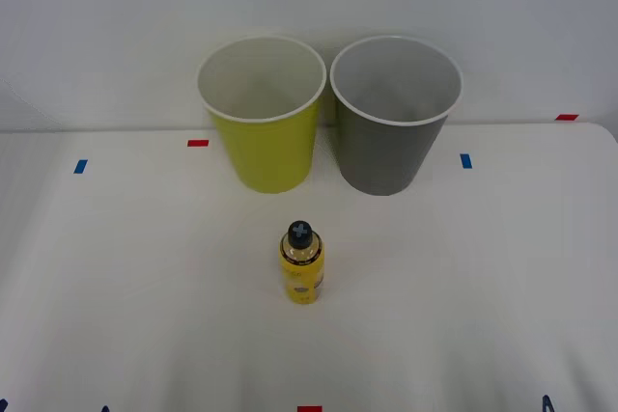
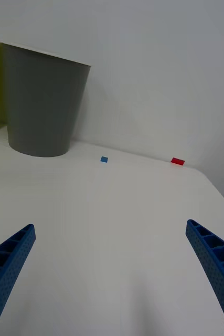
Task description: Put cans in the gray bin and PET bottles in the light green bin.
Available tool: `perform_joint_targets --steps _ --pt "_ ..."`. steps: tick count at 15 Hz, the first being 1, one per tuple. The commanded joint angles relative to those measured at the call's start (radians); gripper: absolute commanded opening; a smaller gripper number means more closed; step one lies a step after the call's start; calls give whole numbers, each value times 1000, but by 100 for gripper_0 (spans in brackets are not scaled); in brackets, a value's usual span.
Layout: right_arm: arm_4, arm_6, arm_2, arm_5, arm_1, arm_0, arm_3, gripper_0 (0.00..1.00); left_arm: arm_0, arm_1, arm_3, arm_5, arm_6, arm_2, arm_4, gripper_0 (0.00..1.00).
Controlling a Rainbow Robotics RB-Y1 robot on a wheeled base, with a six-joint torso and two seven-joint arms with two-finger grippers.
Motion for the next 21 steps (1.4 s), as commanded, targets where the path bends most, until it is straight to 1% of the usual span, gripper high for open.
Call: perform_joint_targets --steps 1,21 --pt "0 0 0 0 0 0 0 100 0 0 0 0 0 0 0 100" --pt "0 0 0 0 0 0 0 100 0 0 0 0 0 0 0 100"
